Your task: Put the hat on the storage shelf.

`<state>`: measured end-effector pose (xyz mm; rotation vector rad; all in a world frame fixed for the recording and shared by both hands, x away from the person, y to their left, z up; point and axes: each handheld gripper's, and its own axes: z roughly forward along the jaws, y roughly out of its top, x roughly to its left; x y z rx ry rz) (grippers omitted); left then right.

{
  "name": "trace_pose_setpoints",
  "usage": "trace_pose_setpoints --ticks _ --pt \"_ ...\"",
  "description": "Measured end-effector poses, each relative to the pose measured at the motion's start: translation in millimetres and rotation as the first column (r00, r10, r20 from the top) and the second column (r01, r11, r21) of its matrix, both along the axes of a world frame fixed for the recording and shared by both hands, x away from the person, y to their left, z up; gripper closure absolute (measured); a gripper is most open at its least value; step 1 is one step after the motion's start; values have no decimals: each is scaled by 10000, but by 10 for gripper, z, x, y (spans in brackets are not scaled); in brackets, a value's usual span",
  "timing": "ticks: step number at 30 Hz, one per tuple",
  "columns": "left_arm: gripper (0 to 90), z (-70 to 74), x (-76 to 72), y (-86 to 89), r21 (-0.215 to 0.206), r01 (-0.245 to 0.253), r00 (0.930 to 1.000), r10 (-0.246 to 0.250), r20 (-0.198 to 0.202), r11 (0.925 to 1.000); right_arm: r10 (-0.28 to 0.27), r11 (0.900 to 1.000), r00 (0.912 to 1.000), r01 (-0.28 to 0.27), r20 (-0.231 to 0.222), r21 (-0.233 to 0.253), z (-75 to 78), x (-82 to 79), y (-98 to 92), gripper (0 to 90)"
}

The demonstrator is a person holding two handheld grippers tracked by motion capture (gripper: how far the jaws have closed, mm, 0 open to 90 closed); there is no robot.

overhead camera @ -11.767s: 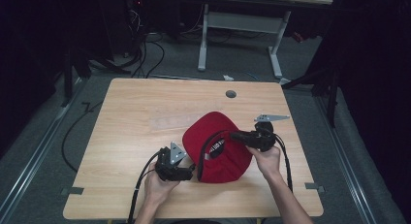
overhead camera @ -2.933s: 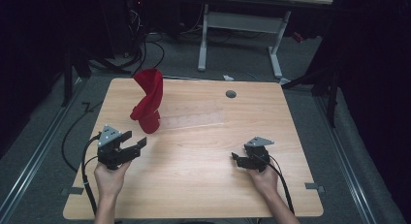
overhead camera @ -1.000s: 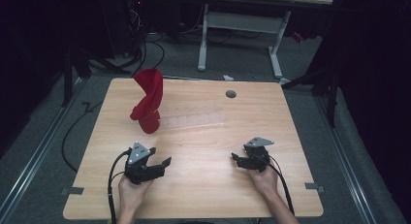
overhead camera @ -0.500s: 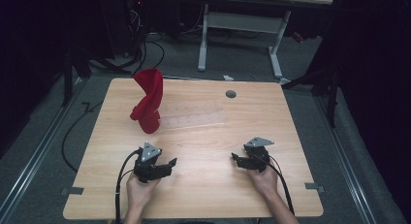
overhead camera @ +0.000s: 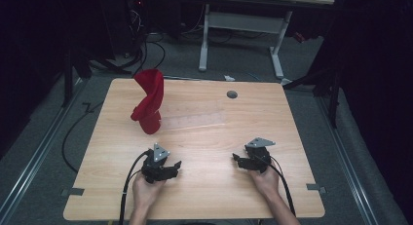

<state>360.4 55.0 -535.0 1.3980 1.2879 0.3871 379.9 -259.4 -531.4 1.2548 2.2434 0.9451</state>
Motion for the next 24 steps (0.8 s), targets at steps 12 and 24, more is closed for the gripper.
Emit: trace_pose_setpoints --ticks 12,24 --pt "319 -89 52 -58 370 -220 9998 221 -22 9991 0 10000 10000 0 11 -5 0 0 2 343" --pt "311 -110 79 -81 397 -291 9995 295 -99 9988 6 10000 10000 -6 3 -9 0 0 4 343"
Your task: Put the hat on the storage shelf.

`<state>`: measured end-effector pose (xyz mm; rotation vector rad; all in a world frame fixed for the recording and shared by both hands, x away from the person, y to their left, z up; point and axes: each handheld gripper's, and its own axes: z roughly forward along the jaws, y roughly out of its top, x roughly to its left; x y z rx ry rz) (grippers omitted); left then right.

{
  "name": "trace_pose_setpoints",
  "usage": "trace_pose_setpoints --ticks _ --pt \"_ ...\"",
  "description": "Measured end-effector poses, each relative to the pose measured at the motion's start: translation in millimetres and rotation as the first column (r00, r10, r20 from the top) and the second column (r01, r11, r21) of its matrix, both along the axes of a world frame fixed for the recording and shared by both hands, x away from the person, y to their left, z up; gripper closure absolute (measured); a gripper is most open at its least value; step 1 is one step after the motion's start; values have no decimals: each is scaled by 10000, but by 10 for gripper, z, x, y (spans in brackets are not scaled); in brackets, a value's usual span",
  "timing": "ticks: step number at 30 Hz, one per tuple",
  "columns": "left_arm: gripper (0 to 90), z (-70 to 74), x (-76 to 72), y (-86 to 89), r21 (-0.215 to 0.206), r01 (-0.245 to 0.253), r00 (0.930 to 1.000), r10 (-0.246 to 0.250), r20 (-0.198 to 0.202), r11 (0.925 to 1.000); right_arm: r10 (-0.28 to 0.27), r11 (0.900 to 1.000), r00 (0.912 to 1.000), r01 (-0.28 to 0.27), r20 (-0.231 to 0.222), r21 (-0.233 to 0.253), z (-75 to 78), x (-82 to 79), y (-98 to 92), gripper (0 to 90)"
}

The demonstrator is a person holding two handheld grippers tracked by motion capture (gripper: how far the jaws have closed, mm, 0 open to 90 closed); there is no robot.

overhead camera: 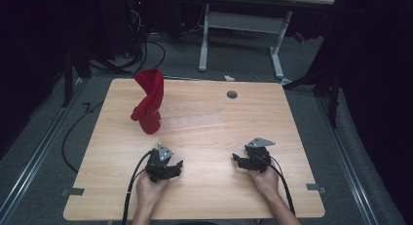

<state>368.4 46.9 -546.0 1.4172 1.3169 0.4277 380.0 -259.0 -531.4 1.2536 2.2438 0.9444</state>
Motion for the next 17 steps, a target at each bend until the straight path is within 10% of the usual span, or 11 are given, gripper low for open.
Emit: trace_pose_setpoints --ticks 17 --pt "299 -1 8 -2 -17 -78 10000 78 -39 10000 36 10000 10000 -36 -9 -1 1 0 2 342"
